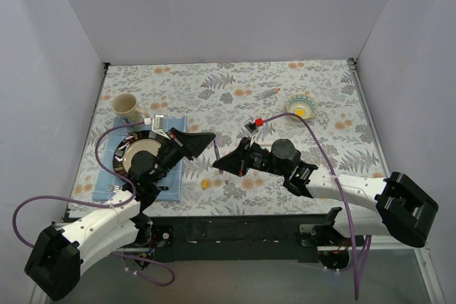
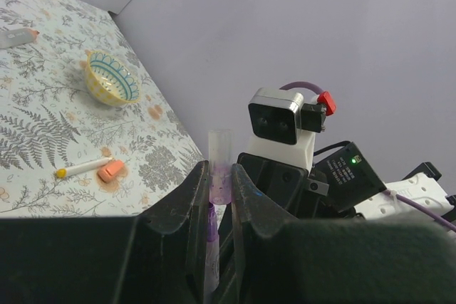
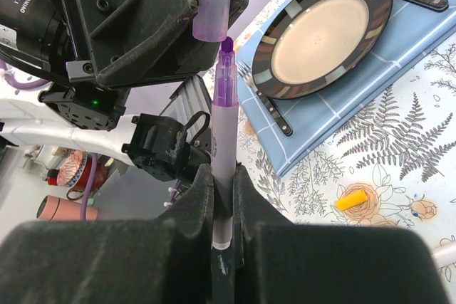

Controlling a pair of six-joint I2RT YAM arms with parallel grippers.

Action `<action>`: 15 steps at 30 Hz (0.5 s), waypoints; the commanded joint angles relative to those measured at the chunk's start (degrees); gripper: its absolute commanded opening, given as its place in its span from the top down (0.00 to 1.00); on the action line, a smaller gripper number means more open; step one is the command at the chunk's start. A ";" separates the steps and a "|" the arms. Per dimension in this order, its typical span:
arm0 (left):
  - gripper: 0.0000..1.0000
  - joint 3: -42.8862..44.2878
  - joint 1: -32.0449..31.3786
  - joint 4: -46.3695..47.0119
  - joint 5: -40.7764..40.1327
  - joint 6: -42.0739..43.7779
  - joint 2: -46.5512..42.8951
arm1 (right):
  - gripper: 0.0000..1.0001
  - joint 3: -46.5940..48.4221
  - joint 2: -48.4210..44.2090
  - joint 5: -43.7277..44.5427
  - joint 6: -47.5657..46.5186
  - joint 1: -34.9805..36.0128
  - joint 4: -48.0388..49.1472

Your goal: Insert the pens into the pen caps

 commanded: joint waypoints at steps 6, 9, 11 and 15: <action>1.00 -1.19 -0.26 -1.24 -1.44 3.17 0.26 | 0.99 3.89 0.16 0.15 0.18 0.28 3.31; 1.00 -1.11 -0.26 -1.15 -1.62 3.25 0.43 | 0.99 3.97 0.43 -0.11 0.35 0.20 3.22; 1.00 -1.02 -0.26 -1.32 -1.80 3.43 0.61 | 0.99 3.89 0.52 -0.20 0.62 0.20 3.22; 1.00 -0.84 -0.26 -1.50 -2.76 4.22 0.61 | 0.99 3.80 0.60 -0.47 0.88 0.28 3.40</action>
